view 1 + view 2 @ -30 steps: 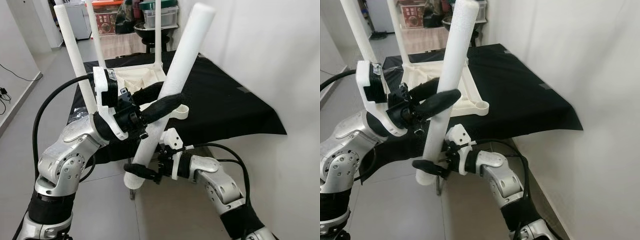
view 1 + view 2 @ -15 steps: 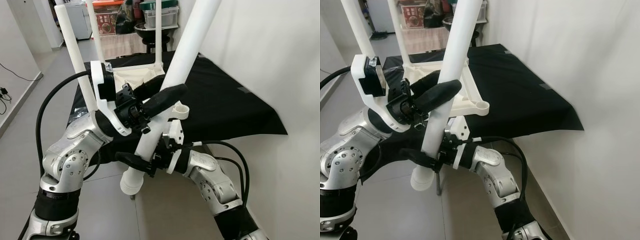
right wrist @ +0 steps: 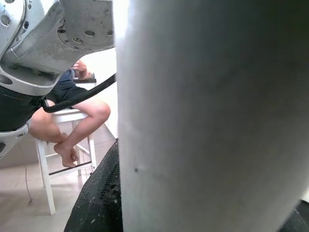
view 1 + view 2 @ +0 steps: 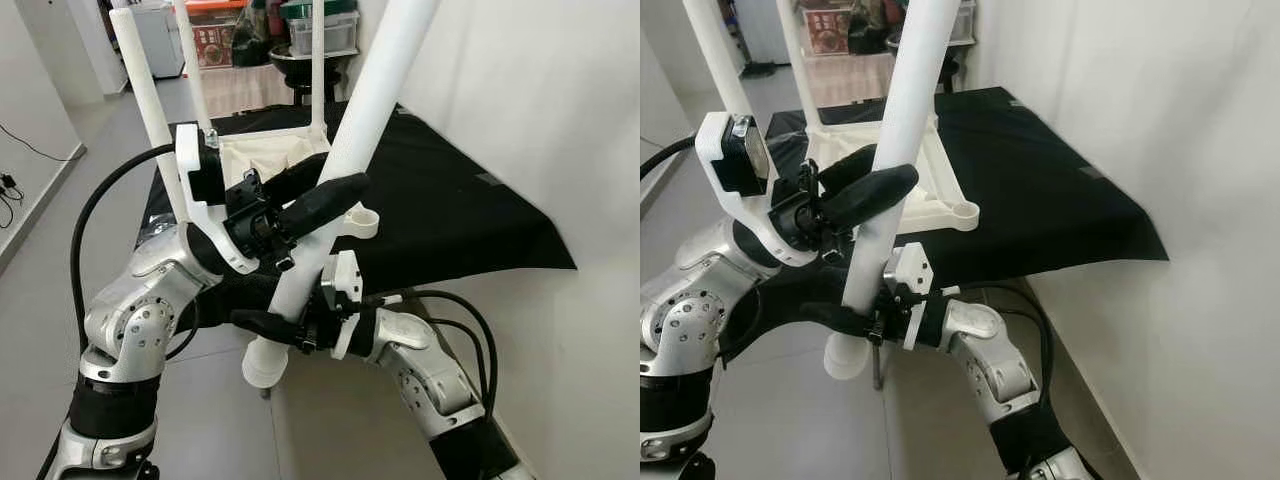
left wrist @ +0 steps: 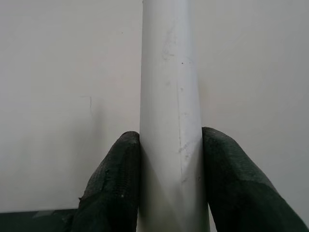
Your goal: Building children table
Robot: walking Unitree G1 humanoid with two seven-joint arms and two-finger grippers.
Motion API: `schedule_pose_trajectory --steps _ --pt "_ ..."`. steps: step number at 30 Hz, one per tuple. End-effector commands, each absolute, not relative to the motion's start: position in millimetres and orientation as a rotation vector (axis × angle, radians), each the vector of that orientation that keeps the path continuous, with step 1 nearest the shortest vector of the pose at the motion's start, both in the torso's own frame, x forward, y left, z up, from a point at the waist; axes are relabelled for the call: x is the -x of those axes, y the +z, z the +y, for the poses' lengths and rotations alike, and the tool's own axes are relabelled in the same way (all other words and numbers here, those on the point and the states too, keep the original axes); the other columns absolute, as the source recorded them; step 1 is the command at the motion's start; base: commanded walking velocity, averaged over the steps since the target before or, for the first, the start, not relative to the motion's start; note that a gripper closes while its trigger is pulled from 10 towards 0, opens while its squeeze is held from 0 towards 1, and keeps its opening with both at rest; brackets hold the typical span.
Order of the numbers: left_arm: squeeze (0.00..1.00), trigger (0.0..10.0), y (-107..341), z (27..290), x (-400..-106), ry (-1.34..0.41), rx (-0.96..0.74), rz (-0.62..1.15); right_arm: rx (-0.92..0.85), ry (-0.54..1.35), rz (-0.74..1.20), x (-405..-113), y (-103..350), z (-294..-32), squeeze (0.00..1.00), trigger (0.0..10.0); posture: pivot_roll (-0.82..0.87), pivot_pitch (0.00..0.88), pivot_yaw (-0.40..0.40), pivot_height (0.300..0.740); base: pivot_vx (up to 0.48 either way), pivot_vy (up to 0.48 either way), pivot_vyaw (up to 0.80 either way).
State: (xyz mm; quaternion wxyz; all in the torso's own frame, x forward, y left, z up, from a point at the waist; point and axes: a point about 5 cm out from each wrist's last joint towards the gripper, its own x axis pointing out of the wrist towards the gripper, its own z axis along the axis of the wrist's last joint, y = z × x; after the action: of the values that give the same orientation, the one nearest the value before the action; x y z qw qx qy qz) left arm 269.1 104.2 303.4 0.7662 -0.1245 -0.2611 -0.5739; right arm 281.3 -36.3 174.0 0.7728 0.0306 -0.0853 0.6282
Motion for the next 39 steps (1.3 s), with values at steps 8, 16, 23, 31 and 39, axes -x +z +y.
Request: schedule_pose_trajectory --steps 8,16,23,31,39 --pt "0.00 0.0 305 93 -267 -1.291 0.294 -0.580 0.025 1.418 -0.122 -276 163 -26 0.00 0.0 -0.12 0.000 0.018 0.740 0.000 0.000 0.00" --pt "0.00 0.0 303 90 -267 -1.284 0.306 -0.577 0.042 1.333 -0.114 -286 161 -33 0.00 0.0 -0.13 0.000 0.023 0.740 0.000 0.000 0.00" --pt "1.00 10.0 302 98 -272 -1.192 0.369 -0.564 -0.005 1.176 -0.141 -303 168 -46 0.00 0.0 -0.13 0.000 0.027 0.740 0.000 0.000 0.00" --pt "1.00 10.0 295 139 -285 -0.968 0.354 -0.549 -0.120 0.917 -0.197 -331 184 -75 0.00 0.0 -0.13 0.000 0.028 0.740 0.000 0.000 0.00" --pt "1.00 10.0 282 167 -287 -0.801 0.332 -0.523 -0.202 0.774 -0.252 -343 195 -97 0.00 0.0 -0.12 0.000 0.023 0.740 0.000 0.000 0.00"
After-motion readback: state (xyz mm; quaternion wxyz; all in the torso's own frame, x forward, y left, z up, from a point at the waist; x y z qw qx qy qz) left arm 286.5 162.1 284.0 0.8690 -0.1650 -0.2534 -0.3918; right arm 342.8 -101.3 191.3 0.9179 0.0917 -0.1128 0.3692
